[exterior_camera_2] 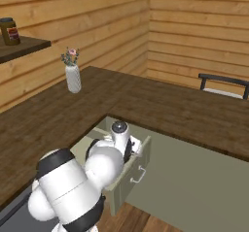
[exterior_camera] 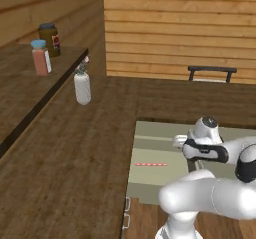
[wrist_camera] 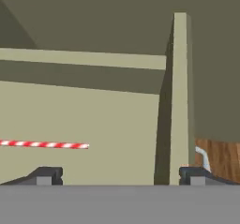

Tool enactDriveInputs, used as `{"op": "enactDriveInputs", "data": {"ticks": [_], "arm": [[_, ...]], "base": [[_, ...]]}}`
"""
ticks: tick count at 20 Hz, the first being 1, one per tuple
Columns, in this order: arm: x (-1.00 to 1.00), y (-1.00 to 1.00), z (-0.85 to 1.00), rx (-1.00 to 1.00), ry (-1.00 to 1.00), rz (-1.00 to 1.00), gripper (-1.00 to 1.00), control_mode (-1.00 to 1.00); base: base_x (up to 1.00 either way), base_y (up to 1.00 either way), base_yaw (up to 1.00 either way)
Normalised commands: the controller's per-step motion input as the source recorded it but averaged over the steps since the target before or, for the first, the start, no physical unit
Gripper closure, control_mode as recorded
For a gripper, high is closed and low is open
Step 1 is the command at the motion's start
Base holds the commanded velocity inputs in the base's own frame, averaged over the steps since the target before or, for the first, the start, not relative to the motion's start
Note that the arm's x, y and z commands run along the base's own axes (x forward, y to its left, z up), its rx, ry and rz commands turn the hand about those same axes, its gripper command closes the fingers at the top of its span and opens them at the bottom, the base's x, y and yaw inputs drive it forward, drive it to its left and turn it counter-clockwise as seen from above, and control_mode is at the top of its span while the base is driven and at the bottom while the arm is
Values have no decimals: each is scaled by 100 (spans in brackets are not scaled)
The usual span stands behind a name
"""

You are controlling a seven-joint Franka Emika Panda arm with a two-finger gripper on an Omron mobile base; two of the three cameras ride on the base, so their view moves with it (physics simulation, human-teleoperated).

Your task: Take a straw from the drawer in front and place it inside the glass cup on the dining counter.

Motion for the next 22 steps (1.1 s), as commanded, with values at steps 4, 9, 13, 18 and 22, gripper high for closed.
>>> {"op": "enactDriveInputs", "data": {"ticks": [4,9,13,18,22], "arm": [[78,17,-1,1,40,0,-100,-100],[49,9,-17,0,32,0,-100,-100],[22,-14,-54,0,18,0,-100,-100],[17,-36,-66,0,14,-1,-100,-100],[0,-72,-50,-1,3,-4,-100,-100]], "base": [[0,0,0],[0,0,0],[0,0,0],[0,0,0],[0,0,0]]}}
